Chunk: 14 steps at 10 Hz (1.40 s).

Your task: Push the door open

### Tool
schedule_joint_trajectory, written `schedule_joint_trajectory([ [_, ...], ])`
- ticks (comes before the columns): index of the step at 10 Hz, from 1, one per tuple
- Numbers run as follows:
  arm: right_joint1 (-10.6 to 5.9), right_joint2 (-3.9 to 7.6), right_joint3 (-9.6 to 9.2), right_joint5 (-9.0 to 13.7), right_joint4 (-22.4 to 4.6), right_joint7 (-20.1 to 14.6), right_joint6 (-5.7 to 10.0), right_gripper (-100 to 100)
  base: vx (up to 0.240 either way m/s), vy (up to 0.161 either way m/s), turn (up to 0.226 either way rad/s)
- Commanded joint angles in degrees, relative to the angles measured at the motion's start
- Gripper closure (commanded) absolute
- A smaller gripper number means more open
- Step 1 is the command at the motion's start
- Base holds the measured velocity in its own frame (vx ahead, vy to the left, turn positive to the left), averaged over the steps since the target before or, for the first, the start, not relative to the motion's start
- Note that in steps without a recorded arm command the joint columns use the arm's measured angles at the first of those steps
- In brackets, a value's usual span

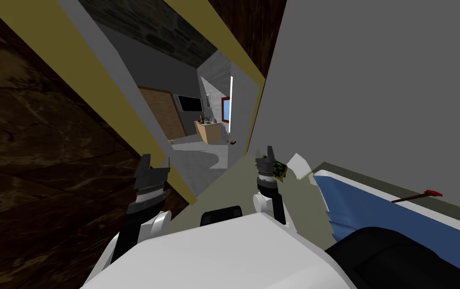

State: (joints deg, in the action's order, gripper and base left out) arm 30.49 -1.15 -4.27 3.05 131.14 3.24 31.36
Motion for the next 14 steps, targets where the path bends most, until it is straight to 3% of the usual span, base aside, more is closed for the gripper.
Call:
schedule_joint_trajectory([
  [1, -0.70, 0.36, -0.04, 0.1, -1.6, -0.1, 0.27, -100, 0.044, -0.048, 0.073],
  [4, -1.90, 0.89, -0.12, 0.1, -4.4, -0.3, 0.72, -100, 0.070, -0.070, 0.050],
  [12, -7.97, 2.98, -0.50, 0.6, -17.8, -1.1, 3.01, -100, 0.087, -0.102, 0.098],
  [14, -8.86, 3.21, -0.56, 0.6, -20.3, -1.2, 3.35, -100, 0.063, -0.061, 0.050],
])
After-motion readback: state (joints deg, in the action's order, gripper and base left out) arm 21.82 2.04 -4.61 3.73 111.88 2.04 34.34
